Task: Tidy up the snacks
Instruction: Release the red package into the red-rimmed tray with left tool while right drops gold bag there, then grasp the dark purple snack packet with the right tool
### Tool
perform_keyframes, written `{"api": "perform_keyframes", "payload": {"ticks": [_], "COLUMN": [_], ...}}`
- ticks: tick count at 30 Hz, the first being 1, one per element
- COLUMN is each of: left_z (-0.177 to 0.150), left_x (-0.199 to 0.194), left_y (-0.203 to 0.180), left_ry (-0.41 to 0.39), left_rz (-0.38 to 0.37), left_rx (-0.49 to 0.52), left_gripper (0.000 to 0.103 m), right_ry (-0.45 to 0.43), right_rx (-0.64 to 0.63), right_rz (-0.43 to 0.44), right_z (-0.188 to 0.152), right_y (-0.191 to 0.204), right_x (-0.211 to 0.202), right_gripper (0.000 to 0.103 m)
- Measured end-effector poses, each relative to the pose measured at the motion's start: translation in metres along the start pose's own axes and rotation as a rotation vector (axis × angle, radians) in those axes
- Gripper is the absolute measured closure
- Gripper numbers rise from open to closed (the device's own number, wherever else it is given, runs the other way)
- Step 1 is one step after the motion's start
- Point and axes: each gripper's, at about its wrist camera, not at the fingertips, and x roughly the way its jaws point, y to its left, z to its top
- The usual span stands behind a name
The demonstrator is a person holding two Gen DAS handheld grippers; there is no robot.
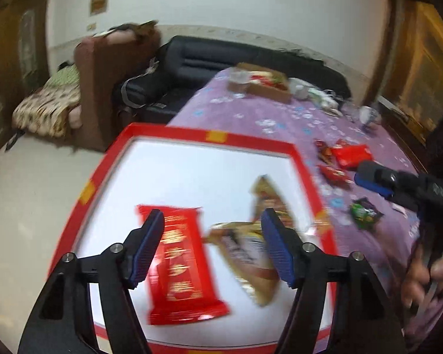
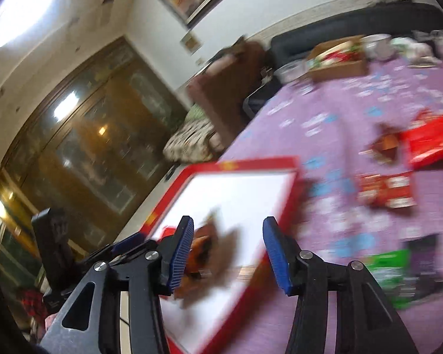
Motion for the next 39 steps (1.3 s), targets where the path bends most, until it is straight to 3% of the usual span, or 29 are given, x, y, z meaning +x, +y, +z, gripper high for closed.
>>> {"api": "perform_keyframes", "payload": {"ticks": [5, 10, 16, 20, 21, 23, 26, 28, 32, 37, 39], "left_z": [-0.001, -0.006, -0.011, -0.009, -0.008, -0.004, 0.001, 0.005, 0.009, 0.002, 0.000], "left_x": [-0.003, -0.002, -0.011, -0.011, -0.010, -0.009, -0.003, 0.003, 0.031, 0.073, 0.086], "left_y": [-0.039, -0.077, -0.099, -0.104, -0.106, -0.114, -0.131, -0.143, -0.176, -0.205, -0.210], "left_ry": [-0.015, 0.012, 0.016, 0.034, 0.039, 0.049, 0.081, 0.106, 0.191, 0.270, 0.288], "left_rz": [-0.075, -0.125, -0.147, -0.167, -0.174, -0.197, -0.245, -0.275, -0.270, -0.172, -0.138], "left_rx": [0.097, 0.171, 0.224, 0.209, 0.207, 0.211, 0.219, 0.218, 0.230, 0.277, 0.289], "left_gripper": [0.033, 0.033, 0.033, 0.033, 0.033, 0.033, 0.032, 0.028, 0.028, 0.028, 0.028], "right_ry": [-0.039, -0.005, 0.115, 0.118, 0.117, 0.143, 0.187, 0.176, 0.062, 0.054, 0.065], "right_rx": [0.125, 0.184, 0.074, 0.017, 0.006, -0.056, -0.109, -0.106, -0.043, -0.049, -0.044], "right_rz": [-0.149, -0.232, -0.384, -0.438, -0.455, -0.520, -0.531, -0.539, -0.573, -0.599, -0.591], "right_z": [-0.003, -0.014, -0.023, -0.024, -0.024, -0.022, -0.016, -0.009, 0.000, 0.001, 0.002], "right_y": [-0.068, -0.099, -0.090, -0.087, -0.087, -0.086, -0.087, -0.092, -0.121, -0.126, -0.128], "right_x": [-0.056, -0.069, -0.039, -0.032, -0.032, -0.027, -0.024, -0.027, -0.040, -0.043, -0.043], "right_gripper": [0.052, 0.052, 0.055, 0.059, 0.068, 0.069, 0.070, 0.078, 0.077, 0.073, 0.067]}}
